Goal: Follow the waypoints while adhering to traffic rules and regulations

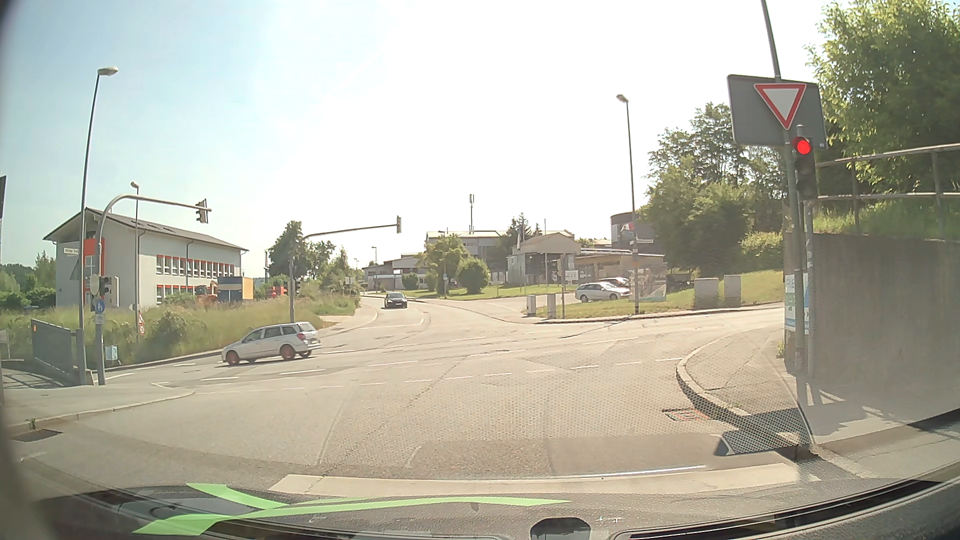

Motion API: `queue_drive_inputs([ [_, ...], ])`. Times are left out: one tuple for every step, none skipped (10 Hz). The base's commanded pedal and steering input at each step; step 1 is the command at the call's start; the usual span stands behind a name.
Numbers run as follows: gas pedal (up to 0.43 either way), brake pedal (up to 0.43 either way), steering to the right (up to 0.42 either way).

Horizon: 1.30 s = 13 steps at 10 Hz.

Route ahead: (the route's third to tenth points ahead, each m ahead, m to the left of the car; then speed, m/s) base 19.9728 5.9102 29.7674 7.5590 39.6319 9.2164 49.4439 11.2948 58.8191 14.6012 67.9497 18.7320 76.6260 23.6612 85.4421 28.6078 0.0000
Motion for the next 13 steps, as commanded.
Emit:
queue_drive_inputs([
  [0.0, 0.213, 0.004],
  [0.0, 0.213, 0.004],
  [0.0, 0.213, 0.004],
  [0.0, 0.213, 0.004],
  [0.0, 0.213, 0.004],
  [0.0, 0.213, 0.004],
  [0.0, 0.213, 0.004],
  [0.0, 0.213, 0.004],
  [0.0, 0.213, 0.005],
  [0.0, 0.213, 0.004],
  [0.0, 0.213, 0.005],
  [0.0, 0.213, 0.004],
  [0.0, 0.213, 0.004],
])
